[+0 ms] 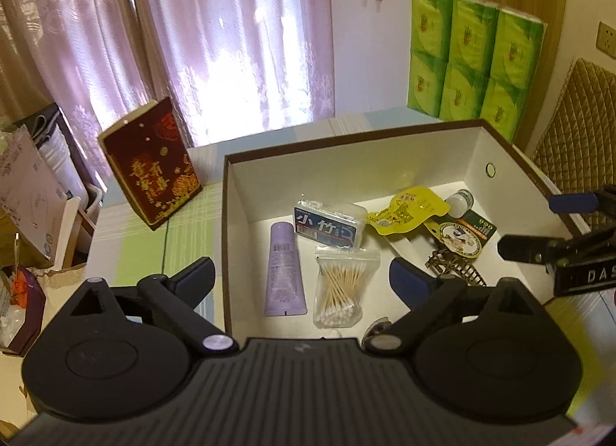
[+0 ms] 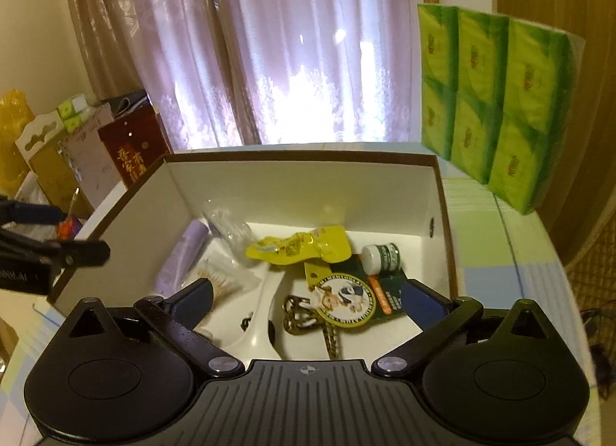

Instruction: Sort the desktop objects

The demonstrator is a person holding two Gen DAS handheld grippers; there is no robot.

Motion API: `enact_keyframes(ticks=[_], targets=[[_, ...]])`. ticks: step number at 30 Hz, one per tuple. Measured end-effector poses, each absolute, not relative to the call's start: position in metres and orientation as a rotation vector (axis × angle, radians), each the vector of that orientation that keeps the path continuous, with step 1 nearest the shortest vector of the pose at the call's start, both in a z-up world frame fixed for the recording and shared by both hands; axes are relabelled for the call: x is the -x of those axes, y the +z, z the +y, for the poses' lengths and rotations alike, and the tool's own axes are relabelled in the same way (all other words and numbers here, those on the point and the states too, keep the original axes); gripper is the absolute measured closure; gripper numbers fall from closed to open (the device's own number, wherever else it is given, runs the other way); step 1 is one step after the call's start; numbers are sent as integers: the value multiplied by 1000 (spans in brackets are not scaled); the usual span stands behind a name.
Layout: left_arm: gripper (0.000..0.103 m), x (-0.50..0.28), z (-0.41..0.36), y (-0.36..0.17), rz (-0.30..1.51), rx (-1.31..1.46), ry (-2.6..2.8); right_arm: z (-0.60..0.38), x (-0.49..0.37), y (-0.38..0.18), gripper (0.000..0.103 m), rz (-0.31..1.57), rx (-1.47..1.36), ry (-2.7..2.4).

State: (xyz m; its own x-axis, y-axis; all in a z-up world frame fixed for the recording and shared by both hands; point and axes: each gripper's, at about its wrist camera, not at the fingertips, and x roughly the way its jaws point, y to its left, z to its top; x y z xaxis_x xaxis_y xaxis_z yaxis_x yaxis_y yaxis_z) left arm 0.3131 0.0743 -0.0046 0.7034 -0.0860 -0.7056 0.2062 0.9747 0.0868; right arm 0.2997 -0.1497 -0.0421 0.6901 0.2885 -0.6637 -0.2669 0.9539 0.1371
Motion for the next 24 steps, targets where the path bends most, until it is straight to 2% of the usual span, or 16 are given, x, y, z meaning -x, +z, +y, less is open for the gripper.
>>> enact_keyframes(ticks=[4,24], targets=[[1,-299,78,6,734,-131,-142,-149,-284,-37,2,731,-17,298],[1,-221,76,51,600,-167,-55,-146,-217,-2,2,633,81,189]])
